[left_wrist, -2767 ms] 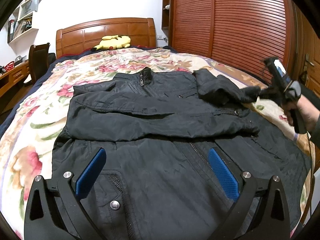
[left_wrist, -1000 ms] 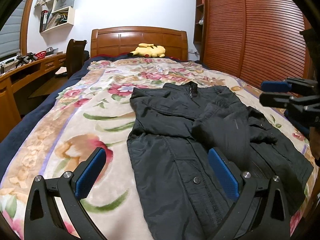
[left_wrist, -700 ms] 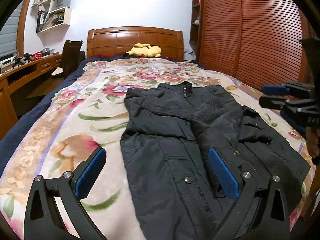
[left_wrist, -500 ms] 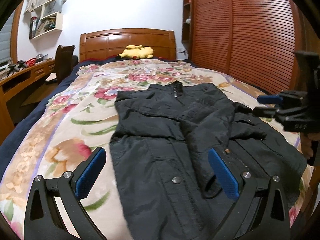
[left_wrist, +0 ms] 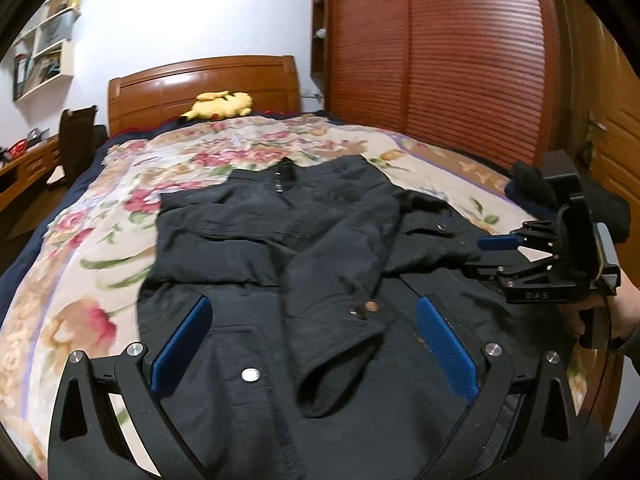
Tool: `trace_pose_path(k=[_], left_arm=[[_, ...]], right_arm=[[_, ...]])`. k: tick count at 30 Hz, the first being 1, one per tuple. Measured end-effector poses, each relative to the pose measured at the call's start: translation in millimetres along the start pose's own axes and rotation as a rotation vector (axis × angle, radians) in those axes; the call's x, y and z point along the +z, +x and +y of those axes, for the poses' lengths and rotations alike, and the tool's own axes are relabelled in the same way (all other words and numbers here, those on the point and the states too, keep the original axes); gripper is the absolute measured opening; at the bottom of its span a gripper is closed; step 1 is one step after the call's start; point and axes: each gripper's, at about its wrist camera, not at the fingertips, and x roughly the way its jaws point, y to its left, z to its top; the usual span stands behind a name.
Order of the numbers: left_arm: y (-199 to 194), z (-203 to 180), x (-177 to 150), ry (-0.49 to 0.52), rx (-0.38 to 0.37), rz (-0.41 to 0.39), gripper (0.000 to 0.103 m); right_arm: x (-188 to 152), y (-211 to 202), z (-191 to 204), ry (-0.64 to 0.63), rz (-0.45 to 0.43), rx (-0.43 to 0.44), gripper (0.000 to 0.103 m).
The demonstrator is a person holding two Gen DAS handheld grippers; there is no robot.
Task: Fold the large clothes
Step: 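Close the left gripper on the folded sleeve cuff beside the zipper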
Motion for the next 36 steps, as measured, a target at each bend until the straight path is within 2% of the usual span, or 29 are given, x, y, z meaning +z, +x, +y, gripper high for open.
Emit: trace_pose_path(k=[7,13,16,22,25,26,27,28,30,33,36], left_arm=[[23.5,-23.3,-5.4,0.058,-0.015,0.060,0.102],[43.5,-29.9,-13.2,0.058,-0.041,0.130,0.102],[53.9,-29.6,-16.2,0.052,-0.026,0.175,0.102],[69.0,-21.6,-21.1,0.016,-0.008,0.256,0.094],[73.5,-18.5,-23.4,-0.003,-0.002,0.275,0.080],[73.8,-17.1,-24.0,-0.007,0.000,0.277,0.070],[73.3,-15.9,-24.4,-0.012,0.004,0.276,0.056],[73.0,-14.3,-24.4,-0.016,0.009,0.274,0.050],[70.3,-9.7,-23.9,-0.030,0.013,0.261,0.029],[64.9,-0.7,-22.5,-0.050,0.016,0.240,0.013],[57.6,9.5,-20.6,-0.074,0.021,0.213,0.010]], right_arm=[[-14.8,18.8,-9.0,0.067,0.042,-0.007,0.055],[-23.0,24.3,-8.3,0.093,0.044,0.016,0.055],[-27.1,28.4,-7.6,0.086,0.045,0.014,0.055],[-33.2,36.6,-5.0,0.072,0.062,-0.003,0.055],[-32.7,38.6,-5.1,0.054,0.065,-0.018,0.055],[-32.5,39.3,-6.2,0.052,0.065,-0.018,0.055],[-32.9,39.4,-6.8,0.054,0.065,-0.016,0.055],[-33.3,39.0,-7.5,0.057,0.066,-0.013,0.055],[-33.3,38.3,-7.5,0.059,0.066,-0.011,0.055],[-33.3,36.9,-6.4,0.054,0.065,-0.015,0.055],[-33.4,36.5,-6.9,0.052,0.064,-0.015,0.055]])
